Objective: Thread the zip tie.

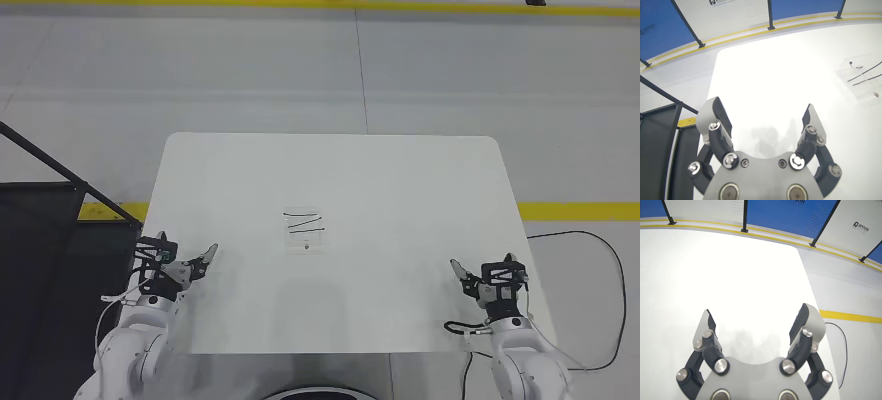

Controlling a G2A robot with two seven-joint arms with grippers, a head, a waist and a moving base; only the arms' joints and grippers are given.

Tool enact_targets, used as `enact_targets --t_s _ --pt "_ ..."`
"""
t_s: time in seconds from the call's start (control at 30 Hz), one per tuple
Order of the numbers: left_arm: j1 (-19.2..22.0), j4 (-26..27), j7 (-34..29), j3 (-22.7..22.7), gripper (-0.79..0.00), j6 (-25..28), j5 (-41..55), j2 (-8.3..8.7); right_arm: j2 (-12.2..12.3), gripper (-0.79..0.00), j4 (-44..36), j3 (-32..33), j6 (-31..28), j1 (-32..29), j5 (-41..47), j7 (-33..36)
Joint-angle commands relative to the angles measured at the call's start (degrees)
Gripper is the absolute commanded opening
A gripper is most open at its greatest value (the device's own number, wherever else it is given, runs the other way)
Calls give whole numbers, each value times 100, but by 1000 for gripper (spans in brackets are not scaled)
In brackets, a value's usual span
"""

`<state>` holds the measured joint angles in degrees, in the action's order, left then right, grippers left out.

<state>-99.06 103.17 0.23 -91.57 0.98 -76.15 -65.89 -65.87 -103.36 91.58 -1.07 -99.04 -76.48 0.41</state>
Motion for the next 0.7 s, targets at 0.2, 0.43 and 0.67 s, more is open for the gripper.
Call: enact_targets --t_s 0.2,0.43,0.67 --pt "-36 5 -387 -397 0 1243 1048 46 50 0 -382 156 -1131 208 637 1109" --pt "103 -144 -1300 -889 0 2478 2499 128 103 0 -564 -76 -2044 892 1584 3077" --pt "217 -262 -2073 -1124 0 3067 3369 203 80 0 -202 -703 -2096 1877 2821 4631"
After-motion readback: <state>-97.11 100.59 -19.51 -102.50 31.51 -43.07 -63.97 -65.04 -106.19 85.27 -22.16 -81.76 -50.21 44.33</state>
